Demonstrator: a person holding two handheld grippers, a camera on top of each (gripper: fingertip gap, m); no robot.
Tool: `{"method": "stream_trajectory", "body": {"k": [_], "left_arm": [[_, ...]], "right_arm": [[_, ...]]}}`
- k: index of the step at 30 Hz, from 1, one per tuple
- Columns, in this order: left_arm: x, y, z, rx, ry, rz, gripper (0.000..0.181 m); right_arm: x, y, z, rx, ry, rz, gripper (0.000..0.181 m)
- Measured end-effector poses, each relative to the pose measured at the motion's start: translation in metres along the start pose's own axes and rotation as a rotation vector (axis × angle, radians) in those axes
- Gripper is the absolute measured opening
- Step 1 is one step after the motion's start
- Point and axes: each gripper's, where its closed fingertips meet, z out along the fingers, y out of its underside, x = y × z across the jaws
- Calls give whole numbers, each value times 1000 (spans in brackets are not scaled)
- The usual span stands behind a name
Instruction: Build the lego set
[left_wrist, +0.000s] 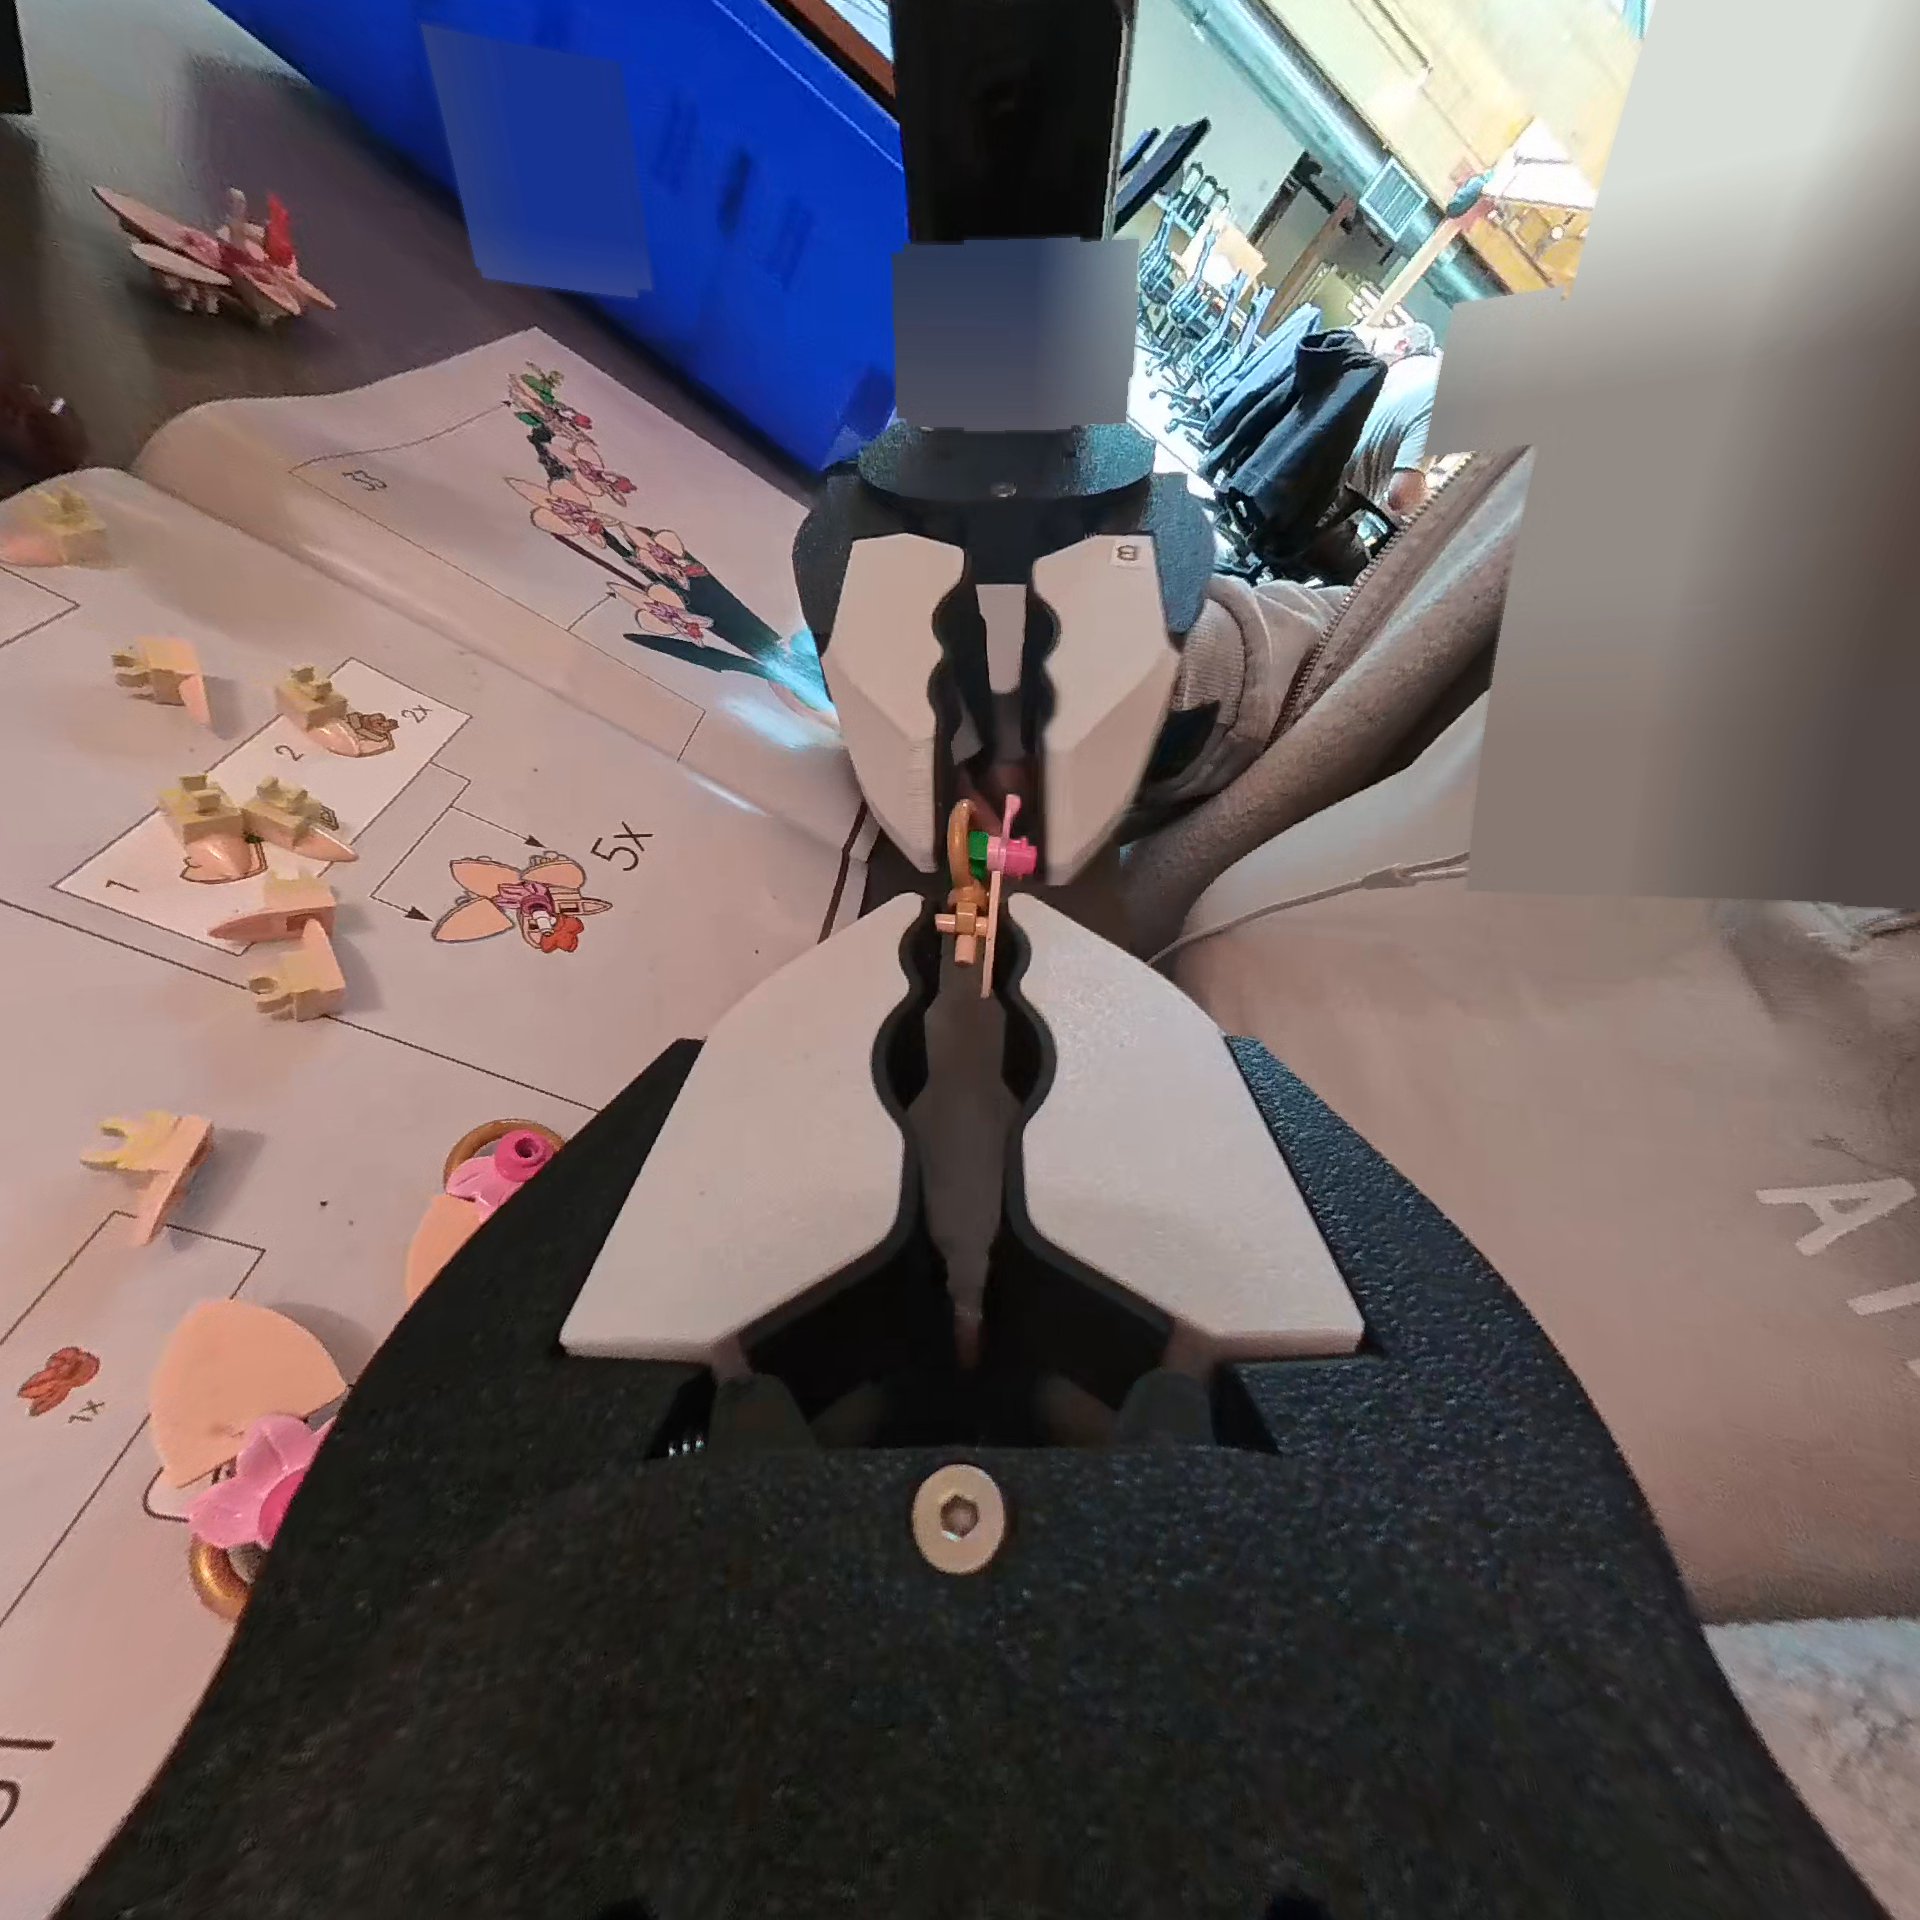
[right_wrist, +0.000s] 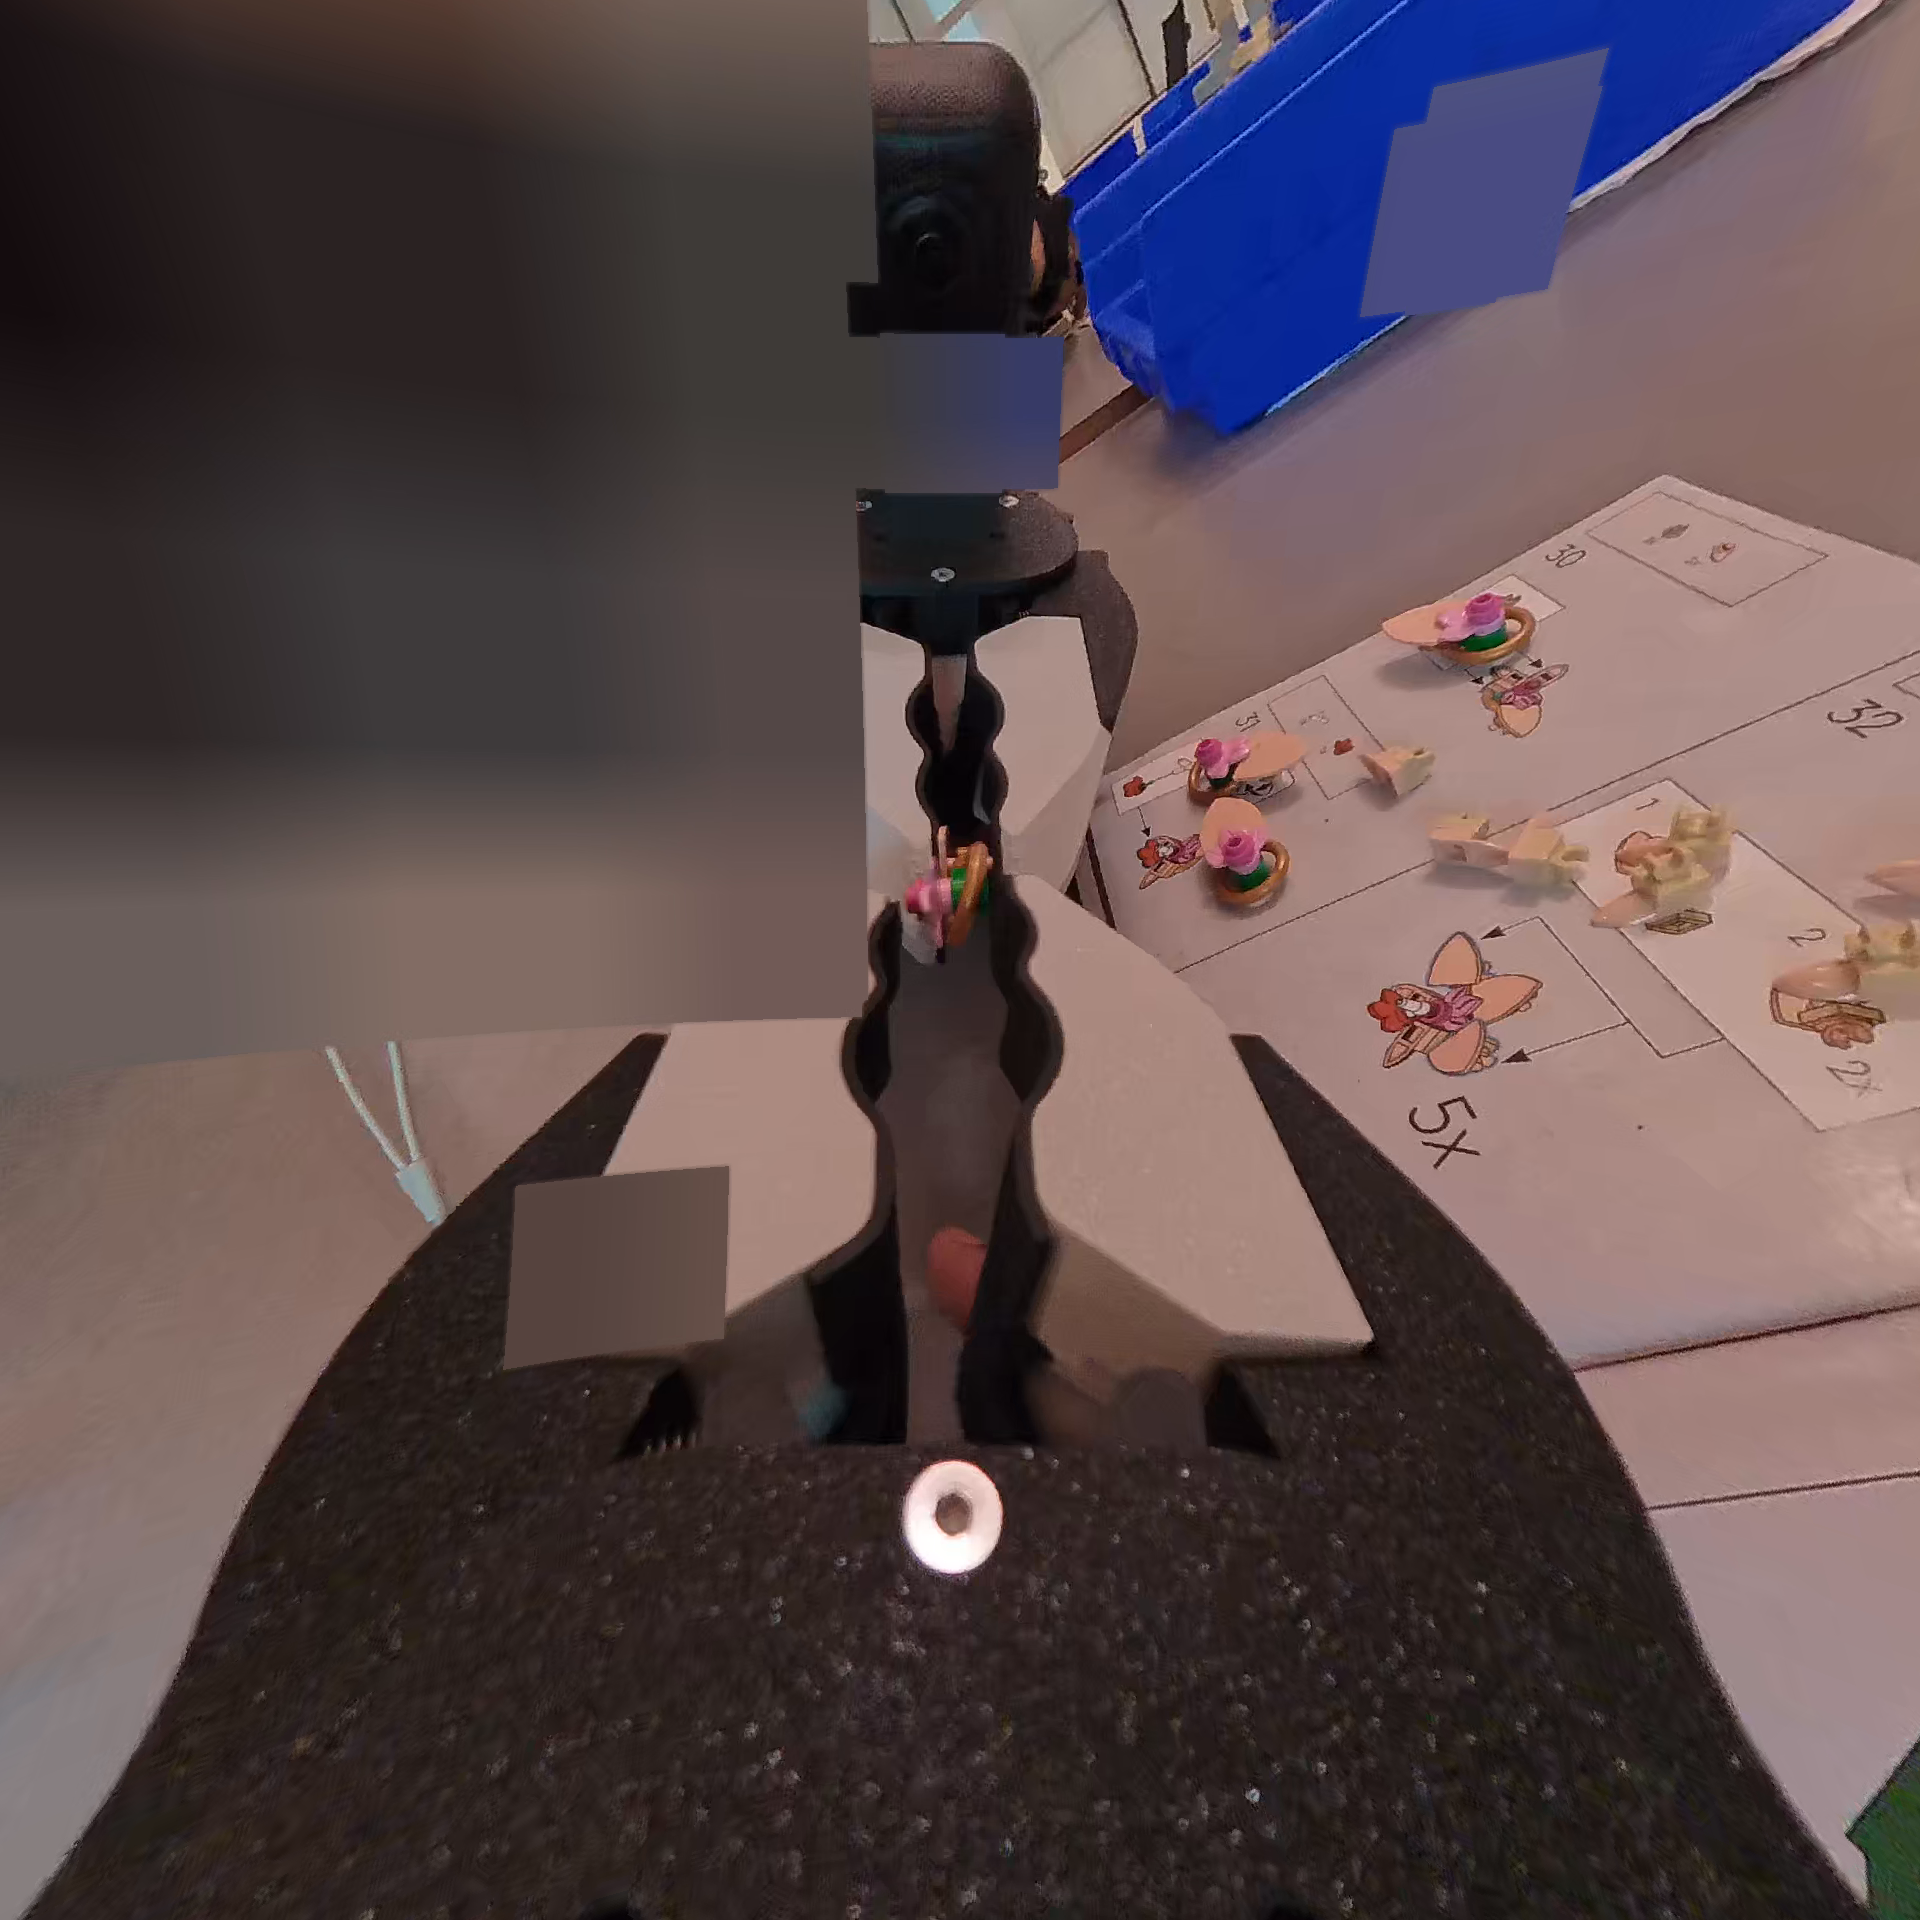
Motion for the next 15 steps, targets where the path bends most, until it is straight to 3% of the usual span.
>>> {"method": "stream_trajectory", "body": {"k": [5, 15], "left_arm": [[1, 4, 1, -29, 0, 10, 9], [-2, 44, 9, -340, -51, 101, 9]], "right_arm": [[-1, 1, 0, -12, -11, -3, 13], [2, 42, 2, -317, 26, -53, 13]]}}
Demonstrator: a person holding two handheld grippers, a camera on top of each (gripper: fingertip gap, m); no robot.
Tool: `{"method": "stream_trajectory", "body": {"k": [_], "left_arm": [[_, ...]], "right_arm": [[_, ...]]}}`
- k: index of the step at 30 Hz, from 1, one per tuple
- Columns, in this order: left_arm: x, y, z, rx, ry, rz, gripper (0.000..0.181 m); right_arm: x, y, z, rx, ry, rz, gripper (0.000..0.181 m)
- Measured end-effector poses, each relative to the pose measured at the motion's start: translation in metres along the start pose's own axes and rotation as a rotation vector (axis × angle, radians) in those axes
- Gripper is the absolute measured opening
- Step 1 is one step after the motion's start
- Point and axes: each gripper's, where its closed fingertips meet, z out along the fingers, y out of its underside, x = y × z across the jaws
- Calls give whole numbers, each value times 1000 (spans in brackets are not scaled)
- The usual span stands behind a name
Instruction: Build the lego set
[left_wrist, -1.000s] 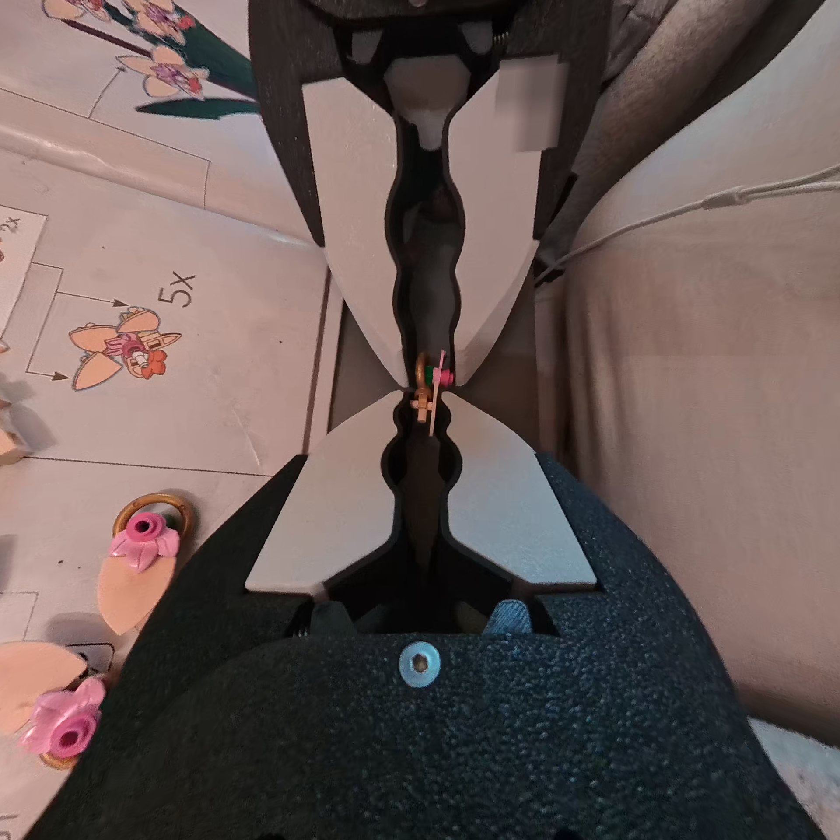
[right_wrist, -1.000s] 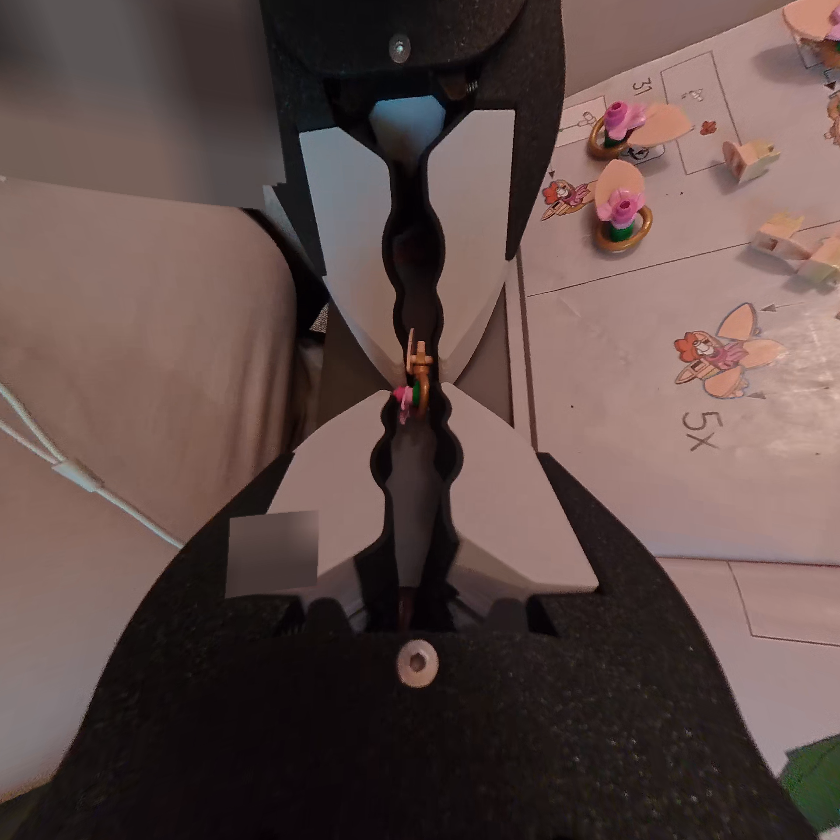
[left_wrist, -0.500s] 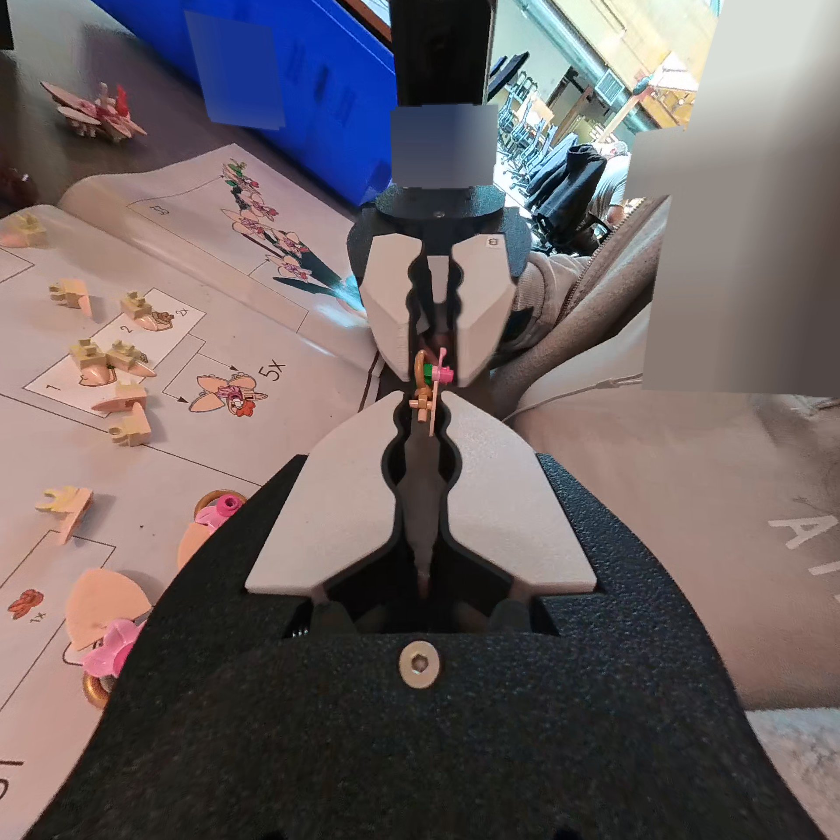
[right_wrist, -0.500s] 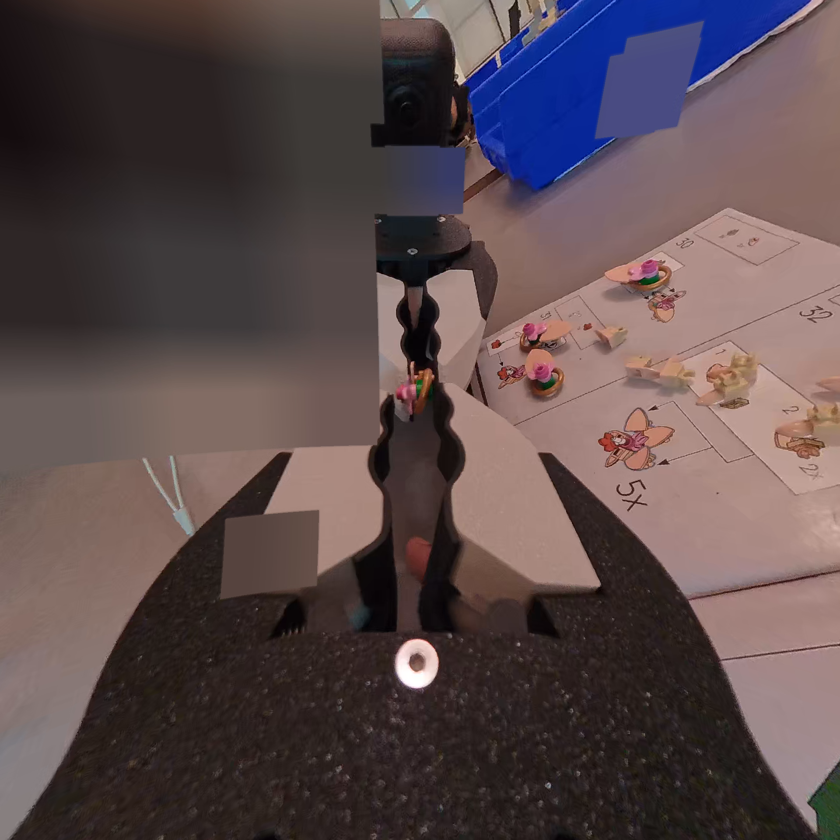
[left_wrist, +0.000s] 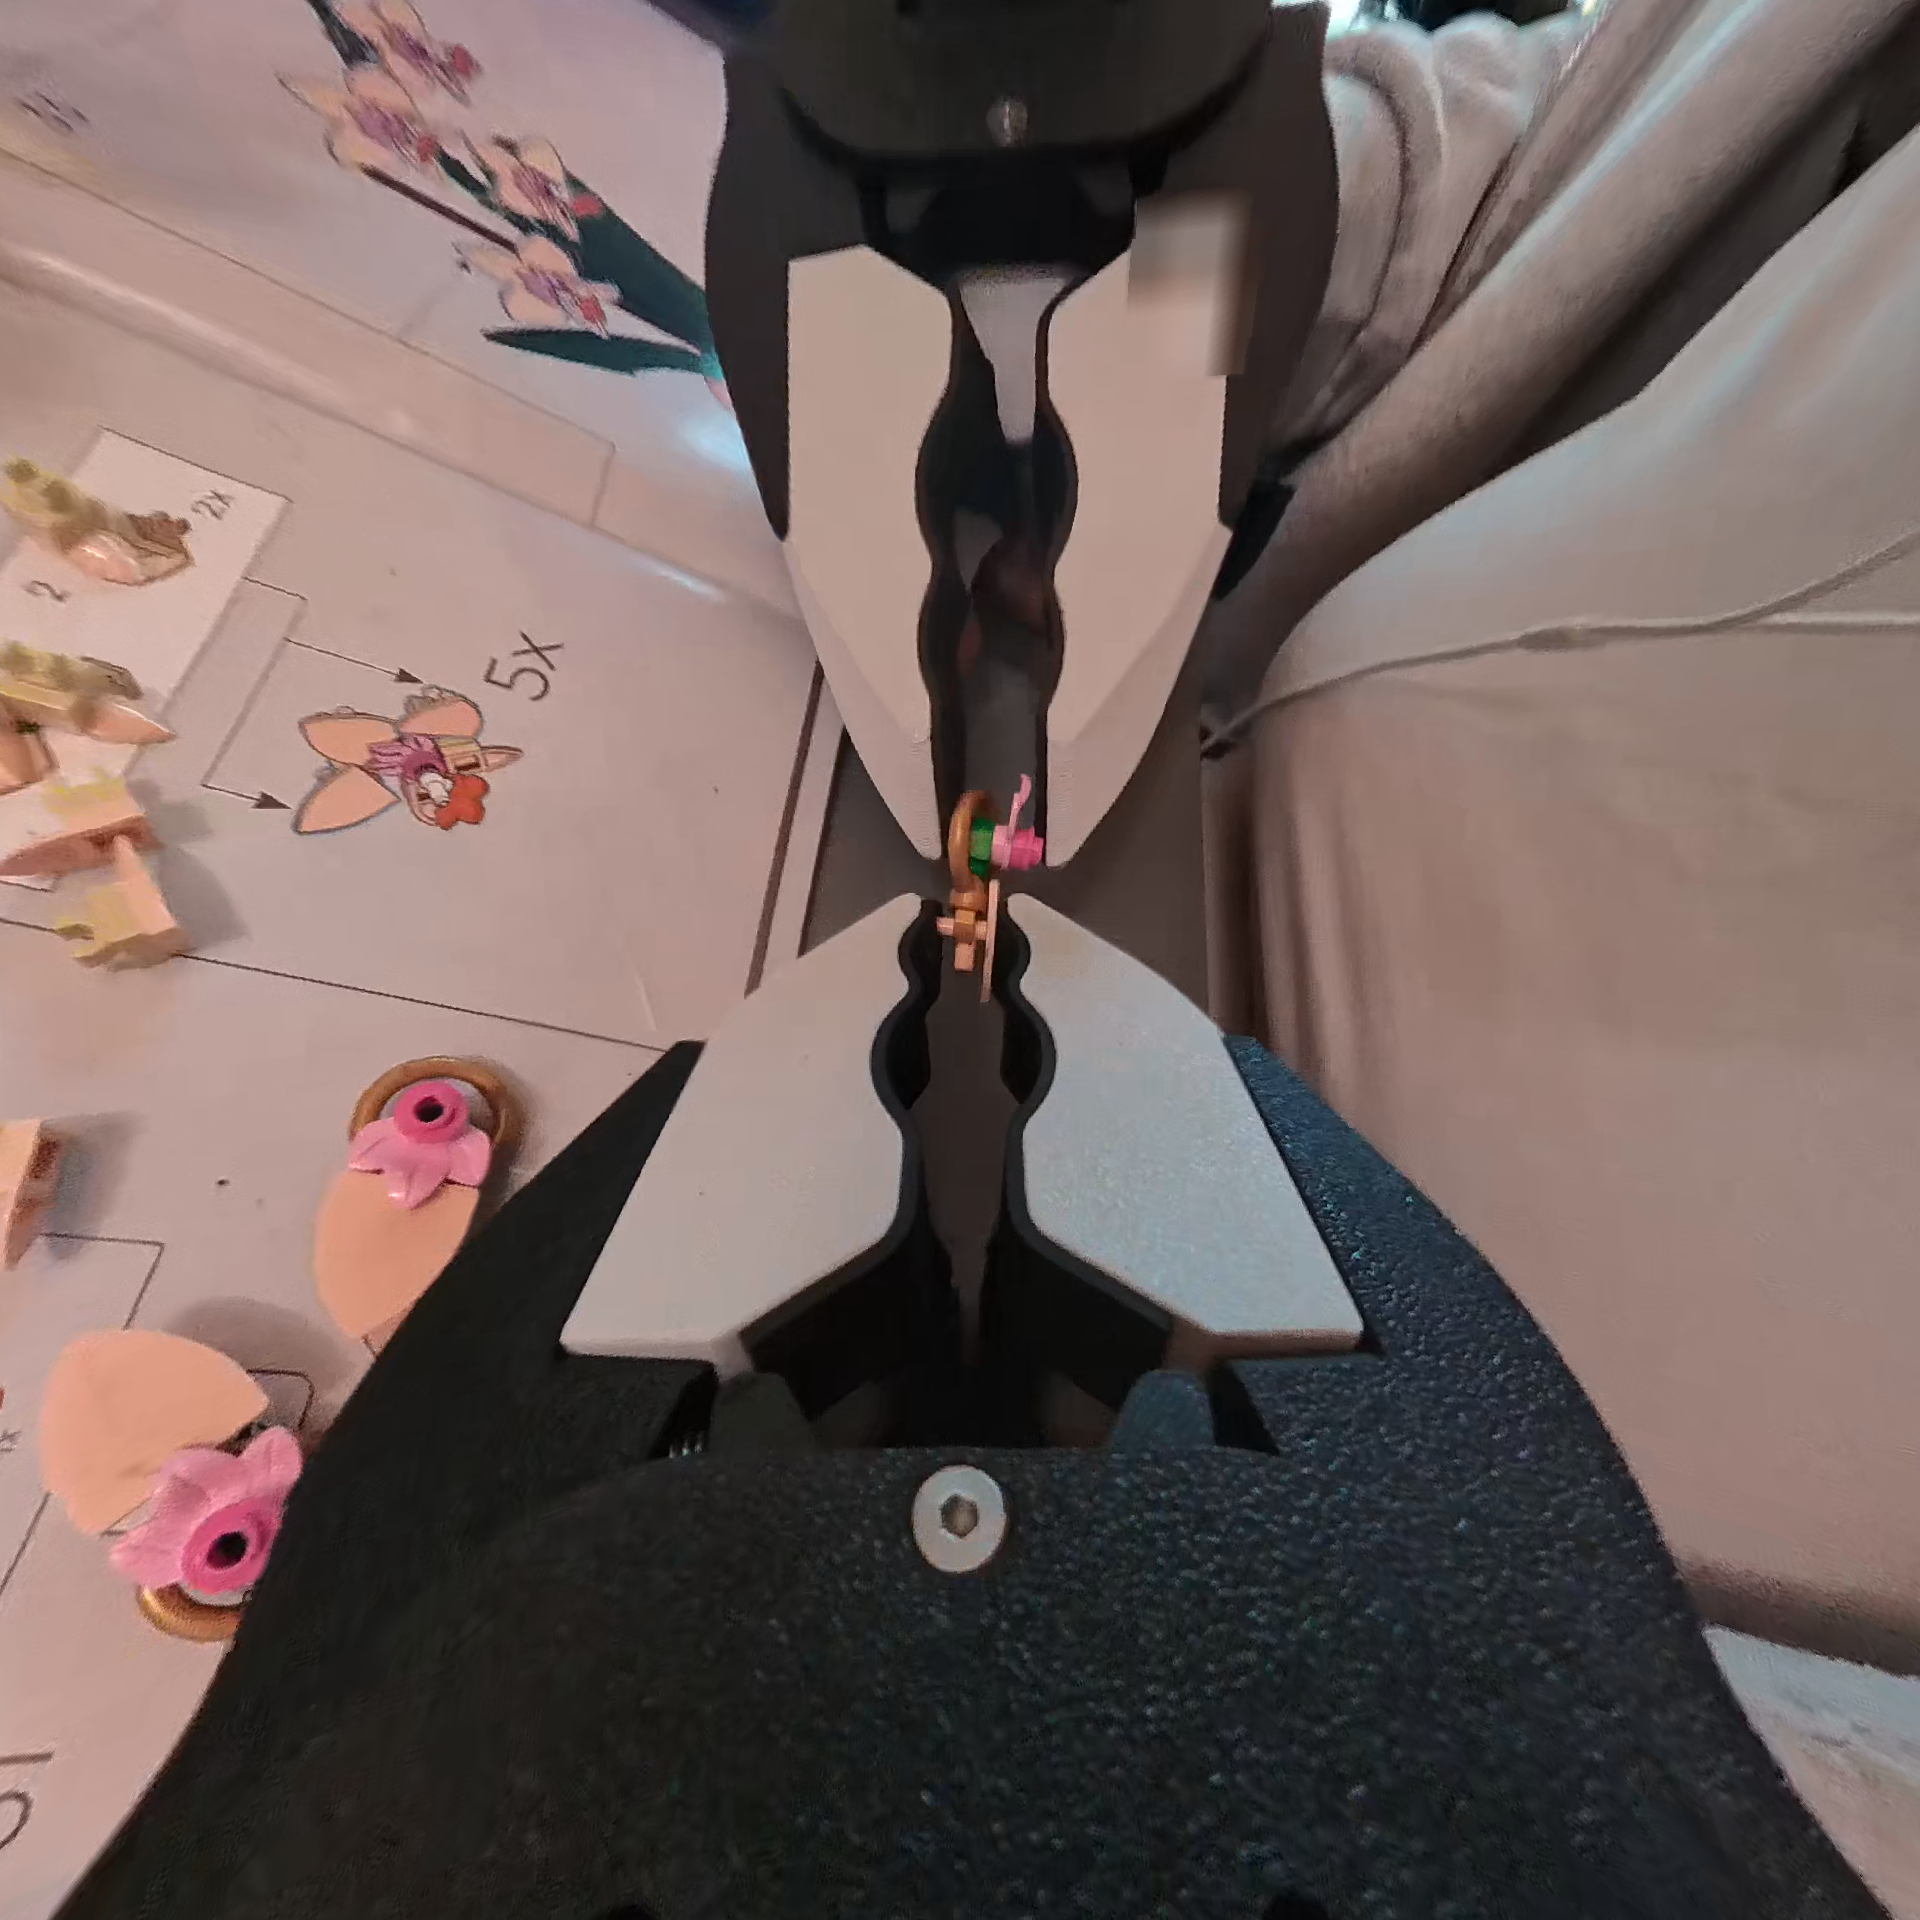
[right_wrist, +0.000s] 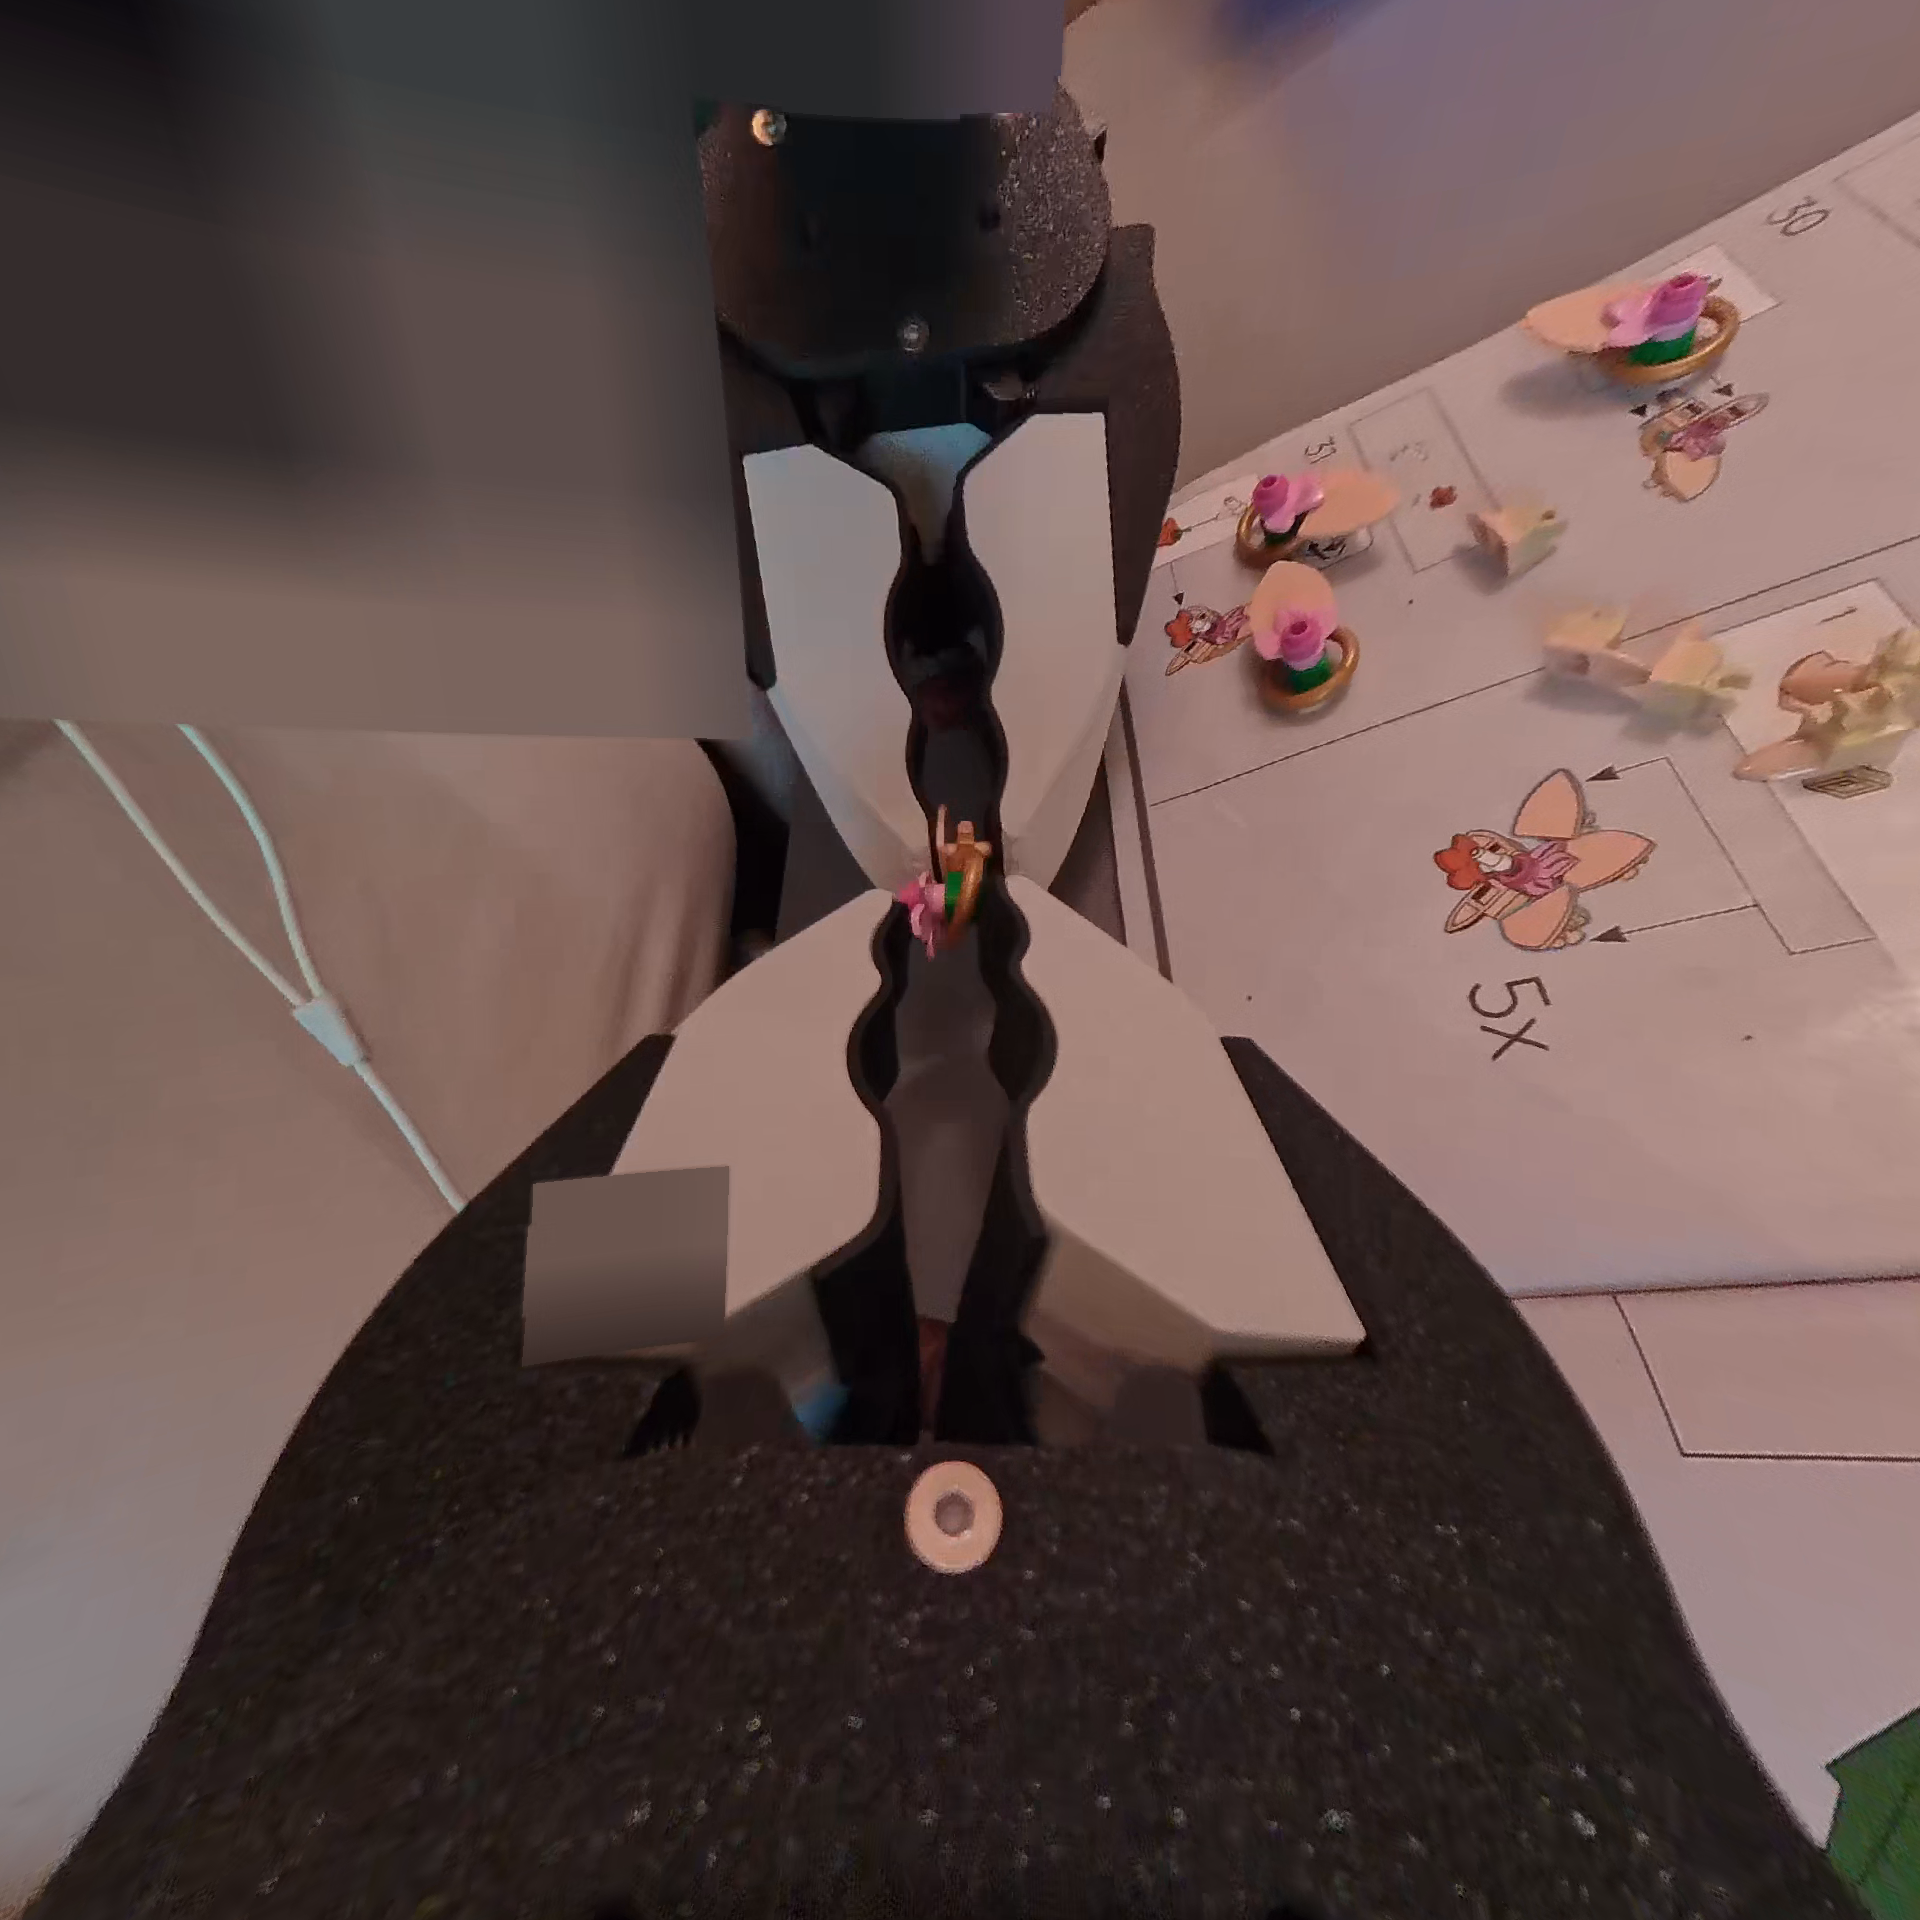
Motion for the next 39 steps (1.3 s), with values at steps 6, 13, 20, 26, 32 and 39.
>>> {"method": "stream_trajectory", "body": {"k": [6, 13, 20, 26, 32, 39], "left_arm": [[5, 12, 12, -114, 5, 43, 9], [5, 12, 12, -112, 40, -8, 9], [6, 14, 14, -137, 44, 0, 9], [6, 15, 14, -158, 49, 41, 9], [7, 15, 16, -186, 66, 73, 8], [3, 15, 12, -183, 68, 108, 9]], "right_arm": [[-4, 0, 9, -44, -29, 1, 13], [-2, 8, 0, -97, -1, 12, 13], [-3, 21, -1, -189, 27, -3, 13], [-3, 23, 0, -237, 41, -19, 13], [-1, 37, 5, -431, 111, -65, 13], [1, 27, 1, -437, 127, -42, 13]]}}
